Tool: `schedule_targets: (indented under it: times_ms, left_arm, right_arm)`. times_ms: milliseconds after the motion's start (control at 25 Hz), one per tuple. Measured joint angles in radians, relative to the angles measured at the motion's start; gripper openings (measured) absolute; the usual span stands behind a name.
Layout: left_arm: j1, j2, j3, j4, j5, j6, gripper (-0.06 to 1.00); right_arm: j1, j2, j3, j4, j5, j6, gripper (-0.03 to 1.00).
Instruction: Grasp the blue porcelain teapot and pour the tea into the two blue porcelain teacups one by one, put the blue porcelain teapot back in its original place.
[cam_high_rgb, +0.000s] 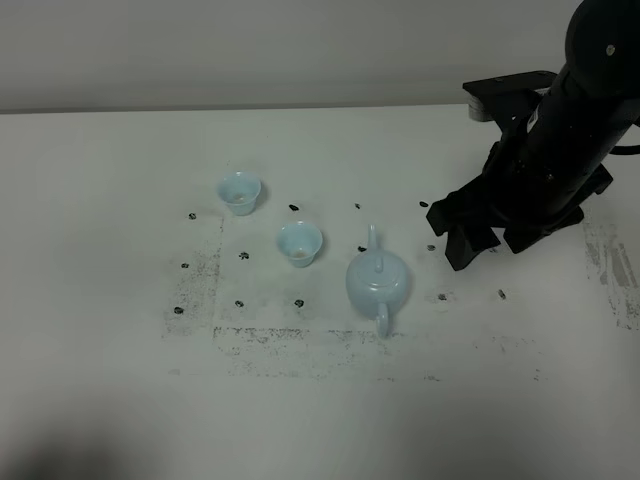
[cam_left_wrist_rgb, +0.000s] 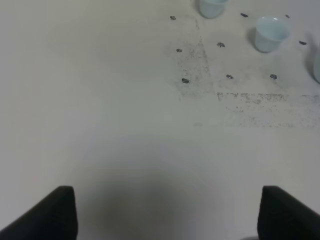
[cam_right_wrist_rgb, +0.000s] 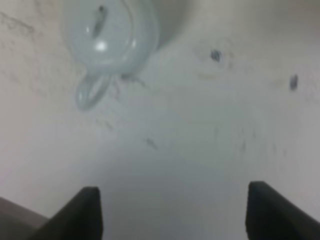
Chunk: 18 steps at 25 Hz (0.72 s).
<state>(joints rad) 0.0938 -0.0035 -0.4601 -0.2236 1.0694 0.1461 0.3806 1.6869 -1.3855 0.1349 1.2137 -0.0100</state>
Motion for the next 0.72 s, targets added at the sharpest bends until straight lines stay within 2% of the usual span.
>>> schedule_targets:
  times_ms: [240,400,560,720]
  left_arm:
    - [0.0,0.0,0.0,0.0,0.0,0.0,0.7]
    - [0.0,0.0,0.0,0.0,0.0,0.0,0.7]
    - [0.0,0.0,0.0,0.0,0.0,0.0,0.7]
    - [0.0,0.0,0.0,0.0,0.0,0.0,0.7]
  right_arm:
    - [0.152,-0.171,0.206,-0.038,-0.002,0.195,0.58]
    - [0.229,-0.233,0.347,-0.058,-0.151,0.358,0.58]
    - [0.231,-0.201,0.369,-0.063,-0.266,0.393,0.58]
    - [0.231,-0.101,0.291,-0.096,-0.263,0.414,0.58]
